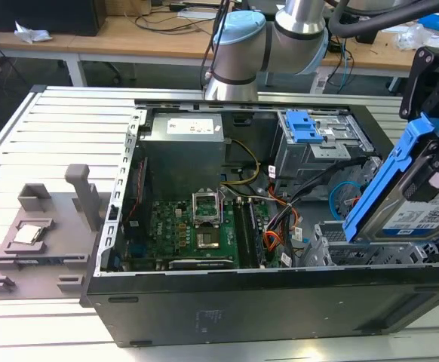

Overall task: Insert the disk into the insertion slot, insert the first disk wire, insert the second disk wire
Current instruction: 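Insert the disk into the insertion slot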

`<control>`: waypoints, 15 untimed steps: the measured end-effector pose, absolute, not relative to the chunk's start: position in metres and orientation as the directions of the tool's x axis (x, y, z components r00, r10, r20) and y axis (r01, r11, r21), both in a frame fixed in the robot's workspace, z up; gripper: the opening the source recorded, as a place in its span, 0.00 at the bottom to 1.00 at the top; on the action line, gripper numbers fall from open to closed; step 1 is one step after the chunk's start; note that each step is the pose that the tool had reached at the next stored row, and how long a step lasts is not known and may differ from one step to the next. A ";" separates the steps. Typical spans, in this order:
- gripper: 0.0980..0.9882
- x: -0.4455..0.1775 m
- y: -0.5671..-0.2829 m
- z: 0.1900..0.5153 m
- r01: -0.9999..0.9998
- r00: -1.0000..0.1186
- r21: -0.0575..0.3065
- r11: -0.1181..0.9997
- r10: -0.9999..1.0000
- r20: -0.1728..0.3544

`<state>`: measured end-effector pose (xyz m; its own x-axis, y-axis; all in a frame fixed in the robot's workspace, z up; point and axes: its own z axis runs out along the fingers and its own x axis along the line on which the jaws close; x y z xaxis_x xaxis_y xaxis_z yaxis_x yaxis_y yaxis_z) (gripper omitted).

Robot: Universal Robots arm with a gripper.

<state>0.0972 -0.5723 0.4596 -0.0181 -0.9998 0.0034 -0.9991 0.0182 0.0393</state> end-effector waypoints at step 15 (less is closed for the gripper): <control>0.30 0.097 -0.572 0.449 -0.999 -0.018 0.039 0.018 -1.000 0.003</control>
<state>0.0967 -0.5723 0.4487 -0.0182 -0.9998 0.0033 -0.9991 0.0183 0.0393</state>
